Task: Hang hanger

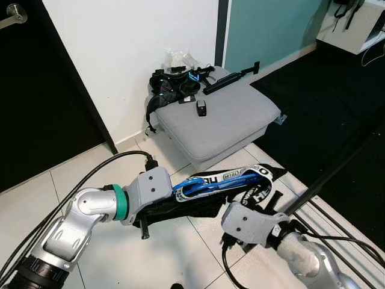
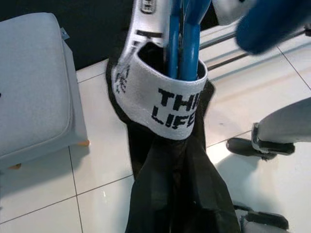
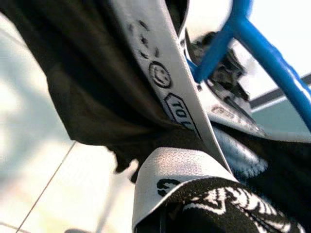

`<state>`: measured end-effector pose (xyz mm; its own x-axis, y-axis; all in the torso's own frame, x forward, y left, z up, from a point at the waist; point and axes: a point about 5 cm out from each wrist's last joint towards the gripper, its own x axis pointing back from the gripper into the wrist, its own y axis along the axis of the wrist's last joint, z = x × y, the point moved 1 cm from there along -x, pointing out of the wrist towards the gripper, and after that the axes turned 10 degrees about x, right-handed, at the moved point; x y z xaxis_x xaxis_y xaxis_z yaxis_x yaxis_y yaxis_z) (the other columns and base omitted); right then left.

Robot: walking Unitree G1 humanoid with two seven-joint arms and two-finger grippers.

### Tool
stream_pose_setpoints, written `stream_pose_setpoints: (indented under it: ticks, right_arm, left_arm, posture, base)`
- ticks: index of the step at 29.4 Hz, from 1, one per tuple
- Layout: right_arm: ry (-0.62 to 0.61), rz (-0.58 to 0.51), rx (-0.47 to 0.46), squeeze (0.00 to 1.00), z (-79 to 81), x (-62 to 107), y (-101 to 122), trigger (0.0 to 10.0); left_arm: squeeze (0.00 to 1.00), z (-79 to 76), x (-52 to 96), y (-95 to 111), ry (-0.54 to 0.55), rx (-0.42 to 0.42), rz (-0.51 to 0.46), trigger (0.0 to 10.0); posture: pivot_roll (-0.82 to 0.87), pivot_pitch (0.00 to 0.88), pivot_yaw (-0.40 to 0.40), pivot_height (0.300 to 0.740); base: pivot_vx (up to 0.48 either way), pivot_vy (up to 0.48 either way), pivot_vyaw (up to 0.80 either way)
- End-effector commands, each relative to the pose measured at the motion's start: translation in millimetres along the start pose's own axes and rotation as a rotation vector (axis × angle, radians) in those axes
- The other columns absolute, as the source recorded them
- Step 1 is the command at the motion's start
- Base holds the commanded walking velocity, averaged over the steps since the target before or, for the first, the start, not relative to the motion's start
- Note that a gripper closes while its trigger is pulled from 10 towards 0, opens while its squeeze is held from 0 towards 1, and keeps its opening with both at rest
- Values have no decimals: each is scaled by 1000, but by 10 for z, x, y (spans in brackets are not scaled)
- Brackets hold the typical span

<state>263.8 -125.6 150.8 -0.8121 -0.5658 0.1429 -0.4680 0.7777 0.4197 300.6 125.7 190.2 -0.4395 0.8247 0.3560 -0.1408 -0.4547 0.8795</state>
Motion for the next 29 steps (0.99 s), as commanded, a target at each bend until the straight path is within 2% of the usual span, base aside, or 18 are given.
stream_pose_setpoints:
  ticks: [1, 4, 5, 6, 7, 12, 15, 18, 19, 20, 21, 24, 25, 27, 29]
  right_arm:
    - [126, -56, -63, 0, 312, 78, 86, 0]
    - [129, -16, -83, 0, 352, 121, 5, 0]
    - [102, 47, -110, 0, 355, 169, -118, 10000]
    - [80, 88, -128, 0, 349, 210, -202, 10000]
    - [66, 114, -141, 1000, 346, 244, -260, 10000]
    - [51, 136, -167, 1000, 341, 287, -311, 10000]
    - [-3, 161, -243, 1000, 270, 338, -348, 10000]
    - [-26, 168, -275, 1000, 236, 358, -359, 10000]
    - [-46, 169, -332, 569, 200, 394, -369, 10000]
    - [-60, 157, -408, 0, 167, 454, -364, 10000]
    - [-60, 157, -408, 0, 167, 454, -364, 10000]
    - [-55, 140, -541, 0, 154, 592, -359, 10000]
    - [-55, 140, -541, 0, 154, 592, -359, 10000]
    - [-80, 169, -604, 0, 153, 729, -436, 10000]
    - [-98, 181, -623, 0, 145, 788, -473, 10000]
  left_arm:
    - [0, -89, -67, 23, -37, -7, -23, 10000]
    - [0, -85, -66, 26, -32, -6, -25, 10000]
    - [0, -76, -66, 29, -27, -5, -27, 10000]
    - [0, -67, -70, 33, -24, -5, -29, 10000]
    - [0, -58, -75, 37, -21, -6, -30, 10000]
    - [0, -44, -82, 42, -19, -8, -31, 10000]
    - [0, -32, -91, 50, -18, -12, -33, 10000]
    - [0, -30, -92, 52, -18, -13, -33, 10000]
    - [0, -26, -93, 55, -18, -14, -34, 10000]
    - [0, -21, -96, 60, -16, -16, -36, 10000]
    - [0, -21, -96, 60, -16, -16, -36, 10000]
    - [0, -11, -111, 75, -11, -20, -44, 10000]
    - [0, -11, -111, 75, -11, -20, -44, 10000]
    - [0, 7, -170, 131, 2, -26, -74, 10000]
    - [0, 14, -199, 161, 8, -28, -90, 10000]
  posture:
    - [-294, 232, 163, 740]
    - [-294, 232, 163, 740]
    - [-297, 232, 165, 740]
    - [-297, 232, 165, 740]
    - [-300, 232, 169, 740]
    - [-305, 232, 174, 740]
    - [-306, 232, 176, 740]
    - [-306, 232, 176, 740]
    - [-306, 232, 174, 740]
    - [-306, 231, 172, 740]
    - [-306, 231, 172, 740]
    - [-308, 231, 168, 740]
    - [-308, 231, 168, 740]
    - [-314, 231, 166, 740]
    - [-314, 231, 166, 740]
  base:
    - [0, 0, 0]
    - [0, 0, 0]
    - [0, 0, 0]
    - [0, 0, 0]
    - [0, 0, 0]
    - [0, 0, 0]
    - [0, 0, 0]
    - [0, 0, 0]
    - [0, 0, 0]
    - [0, 0, 0]
    - [0, 0, 0]
    - [0, 0, 0]
    - [0, 0, 0]
    - [0, 0, 0]
    - [0, 0, 0]
